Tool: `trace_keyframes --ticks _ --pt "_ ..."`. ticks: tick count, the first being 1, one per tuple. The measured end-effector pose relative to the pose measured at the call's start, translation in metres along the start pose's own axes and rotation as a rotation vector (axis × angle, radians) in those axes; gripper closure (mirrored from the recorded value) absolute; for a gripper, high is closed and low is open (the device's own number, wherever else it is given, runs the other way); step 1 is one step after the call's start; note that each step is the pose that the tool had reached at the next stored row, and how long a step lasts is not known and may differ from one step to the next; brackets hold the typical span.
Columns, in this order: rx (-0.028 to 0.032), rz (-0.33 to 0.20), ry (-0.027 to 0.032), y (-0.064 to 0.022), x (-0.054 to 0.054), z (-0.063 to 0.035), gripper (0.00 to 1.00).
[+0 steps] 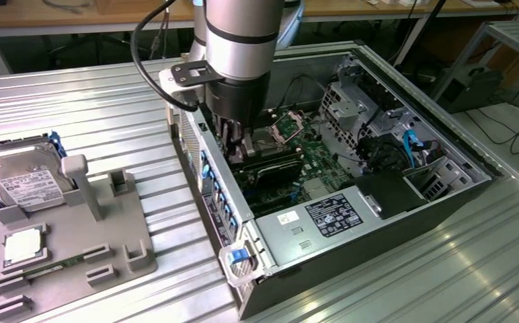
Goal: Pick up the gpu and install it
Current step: 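Press down on the gpu until it lock into place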
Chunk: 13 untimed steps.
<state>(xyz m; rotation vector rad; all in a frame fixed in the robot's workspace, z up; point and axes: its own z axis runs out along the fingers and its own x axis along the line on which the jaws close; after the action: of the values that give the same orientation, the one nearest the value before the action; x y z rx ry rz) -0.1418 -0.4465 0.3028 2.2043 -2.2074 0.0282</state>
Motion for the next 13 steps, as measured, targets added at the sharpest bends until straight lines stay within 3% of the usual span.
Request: trace_keyframes --ticks 3,10,13 --pt "-0.0002 0.0 0.0064 0.002 -0.006 -0.0002 0.89" --pt "-0.0008 0.0 0.0071 0.0018 -0.013 0.0004 0.89" --pt "-0.0025 0.0 0.0102 0.0009 -0.013 -0.0019 0.89"
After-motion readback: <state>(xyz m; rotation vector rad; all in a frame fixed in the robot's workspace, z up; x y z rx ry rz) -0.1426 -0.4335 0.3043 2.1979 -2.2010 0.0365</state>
